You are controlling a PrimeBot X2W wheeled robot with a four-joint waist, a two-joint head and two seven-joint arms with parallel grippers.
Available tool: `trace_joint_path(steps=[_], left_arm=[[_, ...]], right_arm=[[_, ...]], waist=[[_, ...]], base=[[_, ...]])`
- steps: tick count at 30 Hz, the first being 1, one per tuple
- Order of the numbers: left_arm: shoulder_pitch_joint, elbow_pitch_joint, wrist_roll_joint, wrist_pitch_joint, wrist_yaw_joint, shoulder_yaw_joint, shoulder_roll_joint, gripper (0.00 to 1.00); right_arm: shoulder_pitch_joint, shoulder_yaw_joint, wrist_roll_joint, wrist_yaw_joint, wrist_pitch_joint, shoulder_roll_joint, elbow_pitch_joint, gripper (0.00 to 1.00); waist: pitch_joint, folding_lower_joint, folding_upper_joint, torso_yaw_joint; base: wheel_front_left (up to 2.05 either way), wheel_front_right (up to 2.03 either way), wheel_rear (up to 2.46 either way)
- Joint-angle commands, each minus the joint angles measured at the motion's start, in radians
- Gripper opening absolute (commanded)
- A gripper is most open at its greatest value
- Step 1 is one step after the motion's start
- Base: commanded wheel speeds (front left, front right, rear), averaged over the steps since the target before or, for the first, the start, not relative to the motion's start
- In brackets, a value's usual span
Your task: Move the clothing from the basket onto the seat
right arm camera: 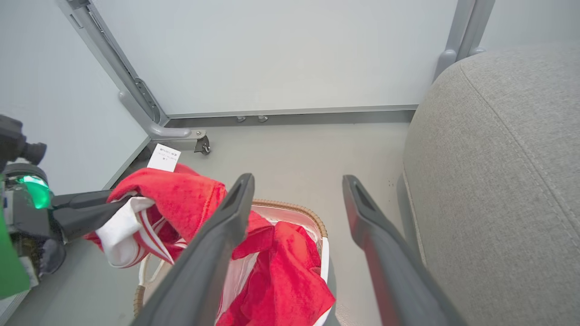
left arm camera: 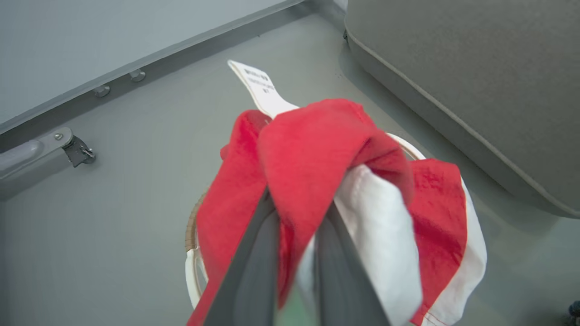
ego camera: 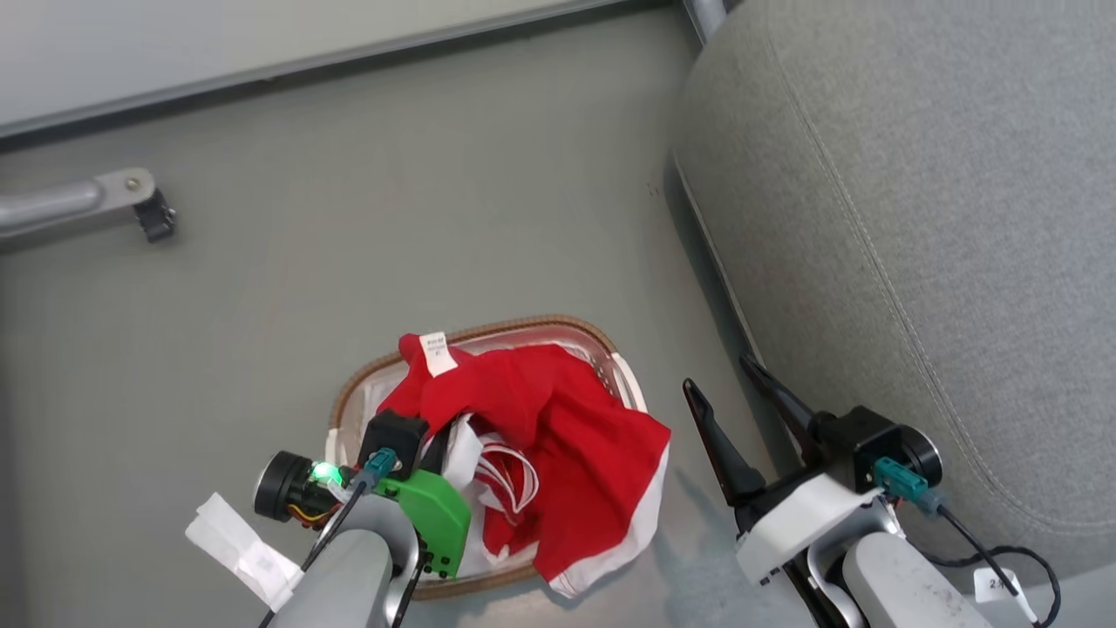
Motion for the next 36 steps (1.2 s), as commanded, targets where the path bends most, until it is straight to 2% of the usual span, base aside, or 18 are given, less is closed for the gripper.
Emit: trace_joint_path(steps=[1, 12, 19, 30, 36], left_arm=[[0.029, -0.034, -0.008, -0.003, 0.007, 0.011, 0.002, 0.0], [0.11, -0.301, -0.092, -0.004, -0.01, 0.073, 0.002, 0.0], [0.128, -0.443, -0.138, -0.004, -0.024, 0.057, 0.002, 0.0], [0.122, -0.577, -0.21, -0.004, -0.016, 0.004, 0.002, 0.0], [0.123, -0.585, -0.219, -0.004, -0.01, -0.029, 0.002, 0.0]], right_arm=[[0.023, -0.001, -0.009, 0.0, -0.004, -0.004, 0.005, 1.0], [0.1, -0.008, -0.021, 0.0, -0.004, 0.001, 0.012, 1.0], [0.143, -0.015, -0.025, 0.0, -0.004, 0.004, 0.013, 1.0], [0.172, 0.004, -0.031, 0.0, -0.004, 0.009, 0.012, 1.0], [0.122, 0.071, -0.031, 0.0, -0.004, -0.002, -0.055, 1.0]], waist=[[-0.08, 0.0, 0.0, 0.058], [-0.179, 0.0, 0.0, 0.097], [-0.222, 0.0, 0.0, 0.115], [-0.265, 0.0, 0.0, 0.134], [-0.266, 0.0, 0.0, 0.152]], base=[[0.0, 0.0, 0.0], [0.0, 0.0, 0.0], [0.0, 0.0, 0.0], [0.0, 0.0, 0.0], [0.0, 0.0, 0.0]])
